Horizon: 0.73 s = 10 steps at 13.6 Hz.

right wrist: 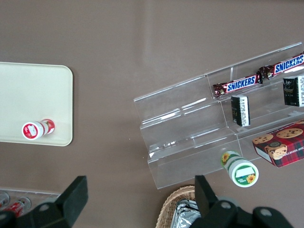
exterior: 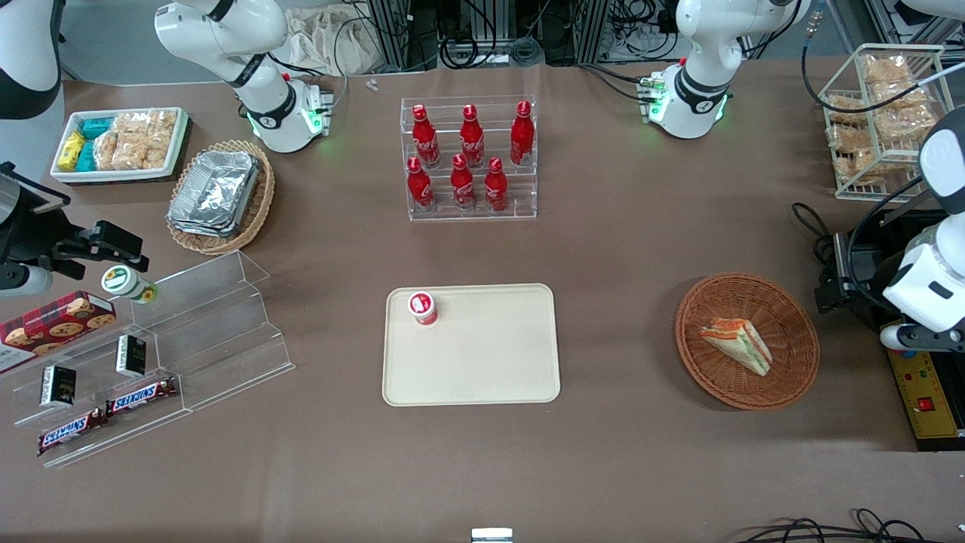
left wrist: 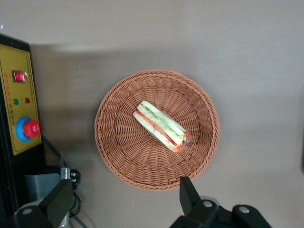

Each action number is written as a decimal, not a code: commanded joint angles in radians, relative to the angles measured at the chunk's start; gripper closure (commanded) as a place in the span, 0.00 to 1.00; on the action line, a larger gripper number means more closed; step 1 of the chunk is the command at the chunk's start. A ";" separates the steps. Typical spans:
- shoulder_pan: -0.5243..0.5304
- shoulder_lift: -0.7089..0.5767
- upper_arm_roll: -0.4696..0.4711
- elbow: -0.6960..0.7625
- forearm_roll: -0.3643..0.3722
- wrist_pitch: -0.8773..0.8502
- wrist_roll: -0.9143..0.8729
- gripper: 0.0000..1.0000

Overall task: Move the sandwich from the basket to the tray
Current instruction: 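Lower the open left gripper onto the wrapped sandwich in the basket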

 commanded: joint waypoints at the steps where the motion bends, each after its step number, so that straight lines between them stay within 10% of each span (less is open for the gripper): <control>1: 0.002 -0.031 0.000 -0.113 -0.009 0.105 -0.121 0.00; 10: -0.013 0.087 -0.008 -0.265 0.000 0.378 -0.721 0.01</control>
